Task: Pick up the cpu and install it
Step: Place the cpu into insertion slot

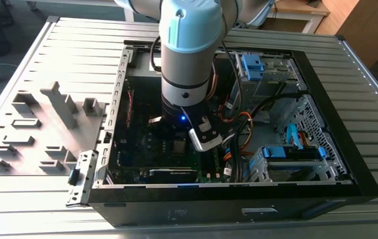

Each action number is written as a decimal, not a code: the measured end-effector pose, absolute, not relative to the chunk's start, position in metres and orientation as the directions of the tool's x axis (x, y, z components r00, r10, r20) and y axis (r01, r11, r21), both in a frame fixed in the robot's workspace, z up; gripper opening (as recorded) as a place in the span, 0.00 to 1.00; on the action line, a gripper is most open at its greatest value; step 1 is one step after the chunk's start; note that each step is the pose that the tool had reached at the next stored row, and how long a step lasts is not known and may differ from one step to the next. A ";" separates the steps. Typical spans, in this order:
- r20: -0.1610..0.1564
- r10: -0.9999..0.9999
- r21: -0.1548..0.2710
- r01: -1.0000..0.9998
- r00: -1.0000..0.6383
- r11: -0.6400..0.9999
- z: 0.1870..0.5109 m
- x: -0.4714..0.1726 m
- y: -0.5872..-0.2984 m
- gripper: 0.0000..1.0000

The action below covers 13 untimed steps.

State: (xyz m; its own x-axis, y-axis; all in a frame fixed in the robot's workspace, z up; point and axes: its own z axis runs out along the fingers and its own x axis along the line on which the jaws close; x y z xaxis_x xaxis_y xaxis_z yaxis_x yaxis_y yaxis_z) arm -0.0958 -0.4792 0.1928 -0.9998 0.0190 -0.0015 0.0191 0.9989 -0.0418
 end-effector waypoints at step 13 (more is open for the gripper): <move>-0.002 0.019 -0.041 0.019 -1.000 0.999 0.192 -0.096 -0.479 0.46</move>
